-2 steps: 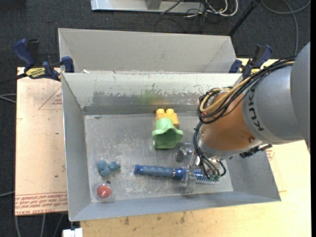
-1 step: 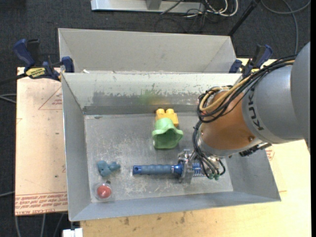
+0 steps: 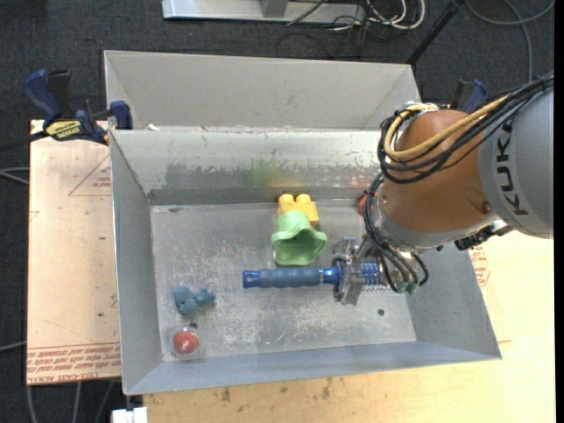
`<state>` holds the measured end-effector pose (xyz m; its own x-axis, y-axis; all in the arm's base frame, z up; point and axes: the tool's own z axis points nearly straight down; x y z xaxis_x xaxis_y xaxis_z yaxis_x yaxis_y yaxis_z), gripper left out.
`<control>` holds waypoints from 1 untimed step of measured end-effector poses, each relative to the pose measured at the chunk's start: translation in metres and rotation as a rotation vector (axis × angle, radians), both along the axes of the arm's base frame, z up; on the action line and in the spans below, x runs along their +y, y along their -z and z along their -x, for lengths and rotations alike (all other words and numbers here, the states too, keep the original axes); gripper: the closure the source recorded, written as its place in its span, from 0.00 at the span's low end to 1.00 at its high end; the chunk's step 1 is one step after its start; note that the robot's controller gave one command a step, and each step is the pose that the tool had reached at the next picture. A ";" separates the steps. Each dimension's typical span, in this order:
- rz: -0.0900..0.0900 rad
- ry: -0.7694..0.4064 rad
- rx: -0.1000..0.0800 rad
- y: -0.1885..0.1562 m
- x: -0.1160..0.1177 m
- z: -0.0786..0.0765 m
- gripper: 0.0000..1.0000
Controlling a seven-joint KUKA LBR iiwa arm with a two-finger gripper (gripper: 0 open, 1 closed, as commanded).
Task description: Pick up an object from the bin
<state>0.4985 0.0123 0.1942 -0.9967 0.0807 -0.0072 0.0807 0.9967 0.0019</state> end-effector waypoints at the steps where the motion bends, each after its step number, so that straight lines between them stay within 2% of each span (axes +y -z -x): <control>1: 0.004 -0.476 0.001 -0.059 -0.006 -0.012 1.00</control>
Offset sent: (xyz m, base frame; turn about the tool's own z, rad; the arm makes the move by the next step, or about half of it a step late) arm 0.0109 -0.0063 0.0584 -0.4774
